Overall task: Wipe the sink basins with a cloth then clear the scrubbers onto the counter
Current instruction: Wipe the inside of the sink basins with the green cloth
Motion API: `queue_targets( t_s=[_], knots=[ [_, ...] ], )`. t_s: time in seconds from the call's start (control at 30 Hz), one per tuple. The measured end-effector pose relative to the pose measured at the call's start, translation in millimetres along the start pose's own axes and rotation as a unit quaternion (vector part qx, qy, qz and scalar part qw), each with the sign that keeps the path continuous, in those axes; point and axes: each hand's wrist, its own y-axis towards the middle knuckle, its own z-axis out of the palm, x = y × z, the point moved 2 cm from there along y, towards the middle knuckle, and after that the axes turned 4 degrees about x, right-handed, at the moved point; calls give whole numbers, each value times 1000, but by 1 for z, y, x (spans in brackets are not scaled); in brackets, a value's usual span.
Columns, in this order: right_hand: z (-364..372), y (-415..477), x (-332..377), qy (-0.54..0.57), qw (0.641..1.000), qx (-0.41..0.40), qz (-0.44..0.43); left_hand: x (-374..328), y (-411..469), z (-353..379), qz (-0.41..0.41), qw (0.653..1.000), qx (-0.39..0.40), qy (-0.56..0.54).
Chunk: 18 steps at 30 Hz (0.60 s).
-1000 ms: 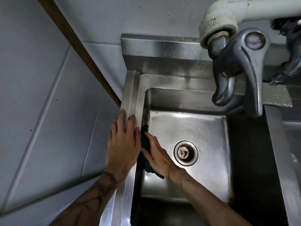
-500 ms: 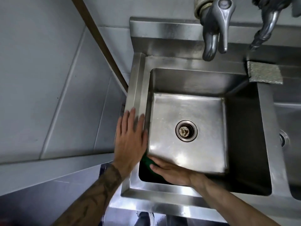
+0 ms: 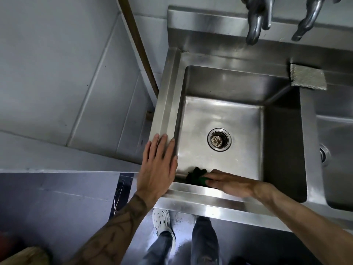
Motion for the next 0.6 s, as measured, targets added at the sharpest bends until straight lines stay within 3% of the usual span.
queue_targets(
  t_s=[0.23, 0.6],
  knots=[
    [12, 39, 62, 40, 997, 41, -59, 0, 0, 0, -3, 999, -30, -23],
    [-33, -20, -57, -103, 992, 46, -49, -5, 3, 5, -9, 997, -69, -29]
  ],
)
